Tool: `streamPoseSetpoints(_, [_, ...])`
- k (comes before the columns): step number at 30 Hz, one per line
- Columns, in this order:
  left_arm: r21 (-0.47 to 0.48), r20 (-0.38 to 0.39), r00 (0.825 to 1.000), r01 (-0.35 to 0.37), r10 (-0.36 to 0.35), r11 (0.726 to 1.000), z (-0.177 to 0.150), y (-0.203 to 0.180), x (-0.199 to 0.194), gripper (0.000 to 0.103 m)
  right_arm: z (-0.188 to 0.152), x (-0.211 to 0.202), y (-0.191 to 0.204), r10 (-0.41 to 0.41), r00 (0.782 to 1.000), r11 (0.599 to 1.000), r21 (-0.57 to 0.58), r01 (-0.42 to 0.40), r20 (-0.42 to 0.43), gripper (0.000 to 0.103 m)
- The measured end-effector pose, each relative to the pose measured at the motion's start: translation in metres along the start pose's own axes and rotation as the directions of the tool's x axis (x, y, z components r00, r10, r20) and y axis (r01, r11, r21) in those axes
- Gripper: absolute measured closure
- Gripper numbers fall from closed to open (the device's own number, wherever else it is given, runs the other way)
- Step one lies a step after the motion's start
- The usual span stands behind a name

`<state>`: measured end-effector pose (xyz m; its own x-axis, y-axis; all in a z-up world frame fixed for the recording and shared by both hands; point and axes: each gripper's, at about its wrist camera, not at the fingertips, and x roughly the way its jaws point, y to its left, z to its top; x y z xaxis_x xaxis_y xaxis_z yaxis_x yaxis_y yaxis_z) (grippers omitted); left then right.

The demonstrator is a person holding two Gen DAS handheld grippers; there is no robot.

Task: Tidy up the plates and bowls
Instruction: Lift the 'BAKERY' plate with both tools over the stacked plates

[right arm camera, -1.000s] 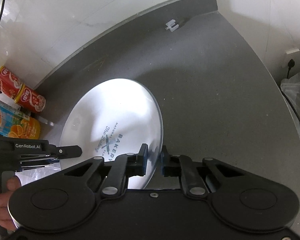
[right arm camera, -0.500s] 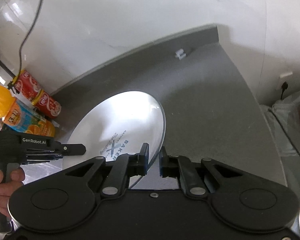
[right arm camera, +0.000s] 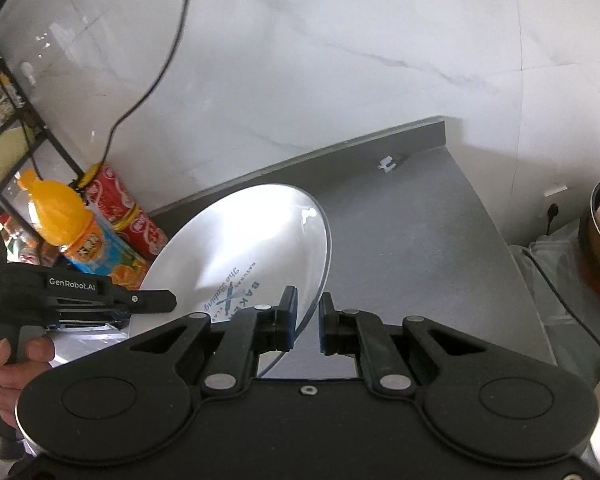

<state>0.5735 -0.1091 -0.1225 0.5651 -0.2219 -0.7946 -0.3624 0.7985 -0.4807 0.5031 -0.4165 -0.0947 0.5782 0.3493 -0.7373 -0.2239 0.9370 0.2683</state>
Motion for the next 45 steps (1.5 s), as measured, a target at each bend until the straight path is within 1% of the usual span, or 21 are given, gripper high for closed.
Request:
streamPoseSetpoints(5, [0.020, 0.010, 1.000, 0.022, -0.022, 1.000, -0.005, 0.019, -0.027, 0.093, -0.016, -0.012, 0.031, -0.018, 1.000, 1.000, 0.007, 0.018, 0.026, 0.093])
streamPoseSetpoints(12, [0.034, 0.026, 0.999, 0.027, -0.028, 0.999, -0.012, 0.052, -0.068, 0.093, -0.041, -0.021, 0.074, -0.032, 0.999, 0.999, 0.018, 0.031, 0.034, 0.093])
streamPoseSetpoints(17, [0.036, 0.034, 0.999, 0.022, -0.023, 0.999, -0.020, 0.078, -0.093, 0.093, -0.061, -0.022, 0.104, -0.026, 0.999, 1.000, 0.014, 0.026, 0.028, 0.093])
streamPoseSetpoints(21, [0.033, 0.037, 0.999, 0.009, -0.010, 0.999, -0.026, 0.096, -0.105, 0.093, -0.075, -0.022, 0.127, -0.022, 0.999, 1.000, 0.009, 0.022, 0.023, 0.092])
streamPoseSetpoints(27, [0.027, 0.055, 0.998, -0.007, 0.005, 1.000, -0.037, 0.121, -0.126, 0.093, -0.096, -0.021, 0.157, -0.021, 1.000, 1.000, -0.023, 0.021, -0.009, 0.091])
streamPoseSetpoints(35, [-0.009, 0.052, 0.998, -0.037, 0.037, 0.999, -0.061, 0.161, -0.140, 0.093, -0.124, -0.015, 0.191, -0.019, 0.998, 0.997, -0.072, 0.015, -0.052, 0.091])
streamPoseSetpoints(45, [-0.057, 0.018, 0.997, -0.076, 0.078, 0.995, -0.092, 0.205, -0.135, 0.093, -0.158, 0.001, 0.214, -0.025, 0.992, 0.994, -0.112, 0.011, -0.125, 0.091])
